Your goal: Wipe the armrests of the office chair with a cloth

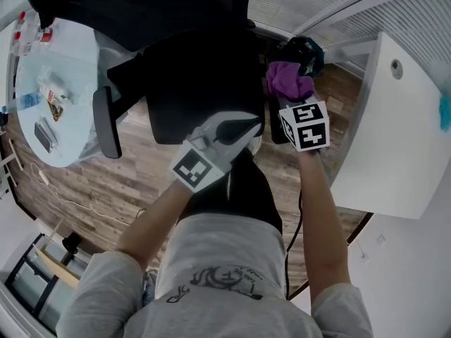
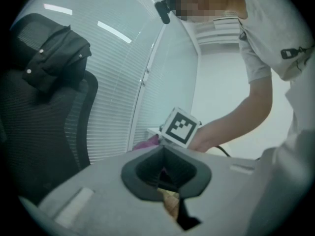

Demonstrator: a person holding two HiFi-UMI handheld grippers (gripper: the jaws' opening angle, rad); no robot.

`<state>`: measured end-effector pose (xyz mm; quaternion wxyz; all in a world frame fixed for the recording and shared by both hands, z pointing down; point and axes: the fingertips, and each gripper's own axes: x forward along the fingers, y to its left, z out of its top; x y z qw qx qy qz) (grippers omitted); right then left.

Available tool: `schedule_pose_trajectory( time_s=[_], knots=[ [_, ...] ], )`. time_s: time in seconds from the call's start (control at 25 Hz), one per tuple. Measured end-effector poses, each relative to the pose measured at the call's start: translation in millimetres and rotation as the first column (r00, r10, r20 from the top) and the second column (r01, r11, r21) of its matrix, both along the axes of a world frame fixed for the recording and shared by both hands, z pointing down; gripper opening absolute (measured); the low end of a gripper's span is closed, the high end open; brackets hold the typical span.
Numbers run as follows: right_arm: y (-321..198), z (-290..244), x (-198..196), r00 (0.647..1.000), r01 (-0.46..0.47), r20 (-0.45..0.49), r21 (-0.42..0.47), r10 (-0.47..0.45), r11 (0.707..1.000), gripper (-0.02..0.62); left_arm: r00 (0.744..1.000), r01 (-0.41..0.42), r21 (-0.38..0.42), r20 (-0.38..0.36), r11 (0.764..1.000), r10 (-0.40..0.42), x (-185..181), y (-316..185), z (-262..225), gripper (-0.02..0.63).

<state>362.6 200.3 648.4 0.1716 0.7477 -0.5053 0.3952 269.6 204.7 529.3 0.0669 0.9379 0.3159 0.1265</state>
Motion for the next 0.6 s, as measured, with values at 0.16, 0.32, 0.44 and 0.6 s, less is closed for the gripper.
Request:
schedule_pose_trajectory(
  time_s=[0.16,0.32,0.44,0.6],
  knots=[
    [-13,1,16,1.0,0.004,0.006,-0.009,-0.004,1.0,0.032,1.0,0.005,0.001,0.0,1.0,-0.005,-2,-3,-1,0.002],
    [-19,2,22,1.0,0.005,0.023,-0.008,-0.005,1.0,0.032,1.0,0.005,0.02,-0.002,1.0,-0.005,-6,-5,0,0.002],
    [-17,1,20,1.0,0.004,0.029,-0.002,-0.004,1.0,0.032,1.0,0.015,0.018,0.0,1.0,-0.015,-9,-4,-2,0.002],
    [-13,0,14,1.0,0.005,0.03,-0.006,-0.005,1.0,0.032,1.0,0.021,0.013,0.007,1.0,-0.021,-13,0,-4,0.002]
  ],
)
